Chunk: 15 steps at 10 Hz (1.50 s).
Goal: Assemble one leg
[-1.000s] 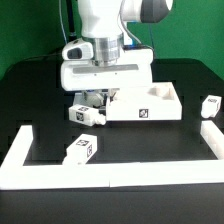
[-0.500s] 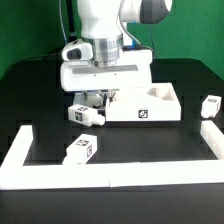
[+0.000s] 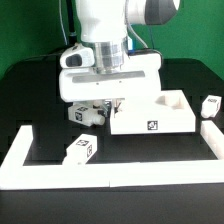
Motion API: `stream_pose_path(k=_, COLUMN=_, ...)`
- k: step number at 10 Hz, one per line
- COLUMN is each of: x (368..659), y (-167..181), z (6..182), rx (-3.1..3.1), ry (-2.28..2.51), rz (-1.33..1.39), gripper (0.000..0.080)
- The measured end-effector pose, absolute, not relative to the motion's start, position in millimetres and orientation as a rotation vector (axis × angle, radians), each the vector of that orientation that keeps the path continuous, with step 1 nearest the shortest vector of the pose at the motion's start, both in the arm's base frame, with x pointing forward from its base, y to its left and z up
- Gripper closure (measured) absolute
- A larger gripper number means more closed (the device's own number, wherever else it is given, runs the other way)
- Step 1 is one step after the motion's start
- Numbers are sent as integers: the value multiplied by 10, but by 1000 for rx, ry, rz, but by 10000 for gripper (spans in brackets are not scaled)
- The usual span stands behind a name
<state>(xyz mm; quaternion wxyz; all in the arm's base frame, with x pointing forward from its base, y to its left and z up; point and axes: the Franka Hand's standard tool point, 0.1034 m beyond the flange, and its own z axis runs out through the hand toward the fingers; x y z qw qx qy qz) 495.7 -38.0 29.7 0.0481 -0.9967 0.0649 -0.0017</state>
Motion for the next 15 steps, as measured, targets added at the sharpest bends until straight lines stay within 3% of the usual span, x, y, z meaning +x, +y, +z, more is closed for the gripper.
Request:
stream_pose_path(k=7, x=5020, y=-348, z=256, rx=-3039, ry=201, rz=-4, gripper=745)
stream_pose_path(k=13, x=5728, y=-317, z=186, rx=-3033, ry=194, rz=-106, gripper=745)
stream_pose_path(k=15, x=5774, y=-305, z=202, rx=-3036, ry=182, rz=-126, gripper=745)
